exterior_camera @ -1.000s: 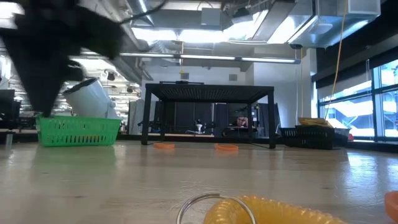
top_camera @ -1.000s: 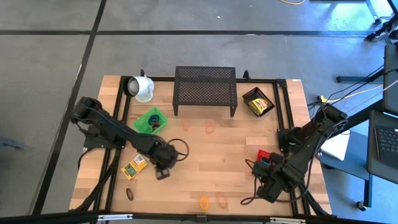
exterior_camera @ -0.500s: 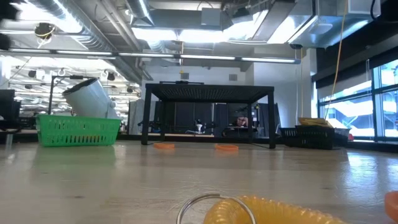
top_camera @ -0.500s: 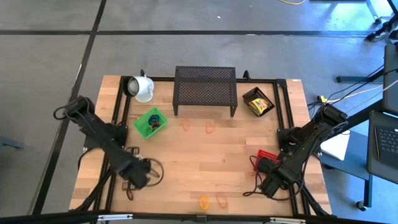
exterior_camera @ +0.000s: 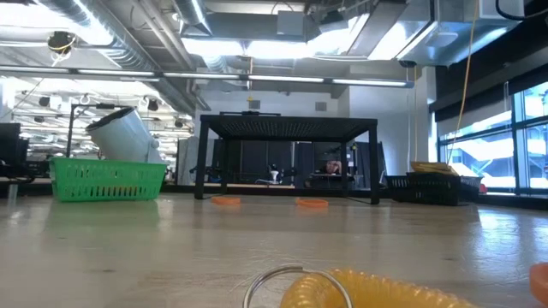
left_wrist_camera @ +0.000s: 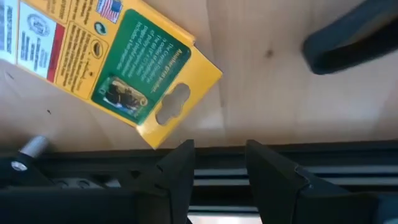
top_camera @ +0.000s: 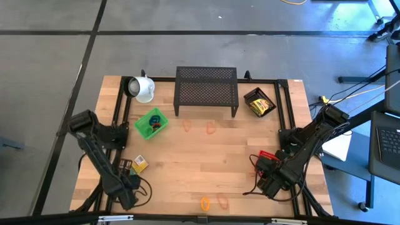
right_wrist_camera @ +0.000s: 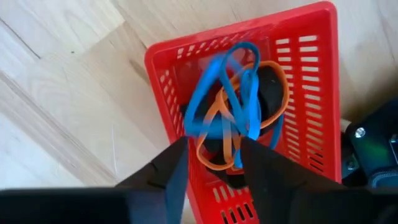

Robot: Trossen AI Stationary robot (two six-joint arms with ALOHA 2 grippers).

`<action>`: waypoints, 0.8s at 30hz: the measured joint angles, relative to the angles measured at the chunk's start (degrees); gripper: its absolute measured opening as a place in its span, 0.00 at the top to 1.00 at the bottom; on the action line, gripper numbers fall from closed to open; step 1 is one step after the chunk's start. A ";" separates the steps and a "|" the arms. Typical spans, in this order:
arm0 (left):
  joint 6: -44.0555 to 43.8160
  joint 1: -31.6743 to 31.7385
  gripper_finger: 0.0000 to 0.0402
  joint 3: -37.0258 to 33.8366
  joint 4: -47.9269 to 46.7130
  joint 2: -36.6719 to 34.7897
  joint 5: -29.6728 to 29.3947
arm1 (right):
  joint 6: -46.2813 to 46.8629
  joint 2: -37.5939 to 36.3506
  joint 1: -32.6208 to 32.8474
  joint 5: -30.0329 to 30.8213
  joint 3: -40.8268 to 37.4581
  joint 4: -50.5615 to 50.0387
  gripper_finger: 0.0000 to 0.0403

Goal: Pick & Place Office Desk Supplies
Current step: Put the blue rubber band into the red bin, then put the crayon box into the black bin

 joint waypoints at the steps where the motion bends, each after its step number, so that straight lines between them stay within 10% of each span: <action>1: 0.64 -0.20 0.65 0.00 -0.02 0.78 -0.09 | 0.00 0.00 0.00 0.00 0.00 0.00 0.61; 24: 3.56 1.64 0.65 4.08 -5.84 4.00 -0.30 | -0.06 0.00 0.00 -10.50 0.00 0.42 0.42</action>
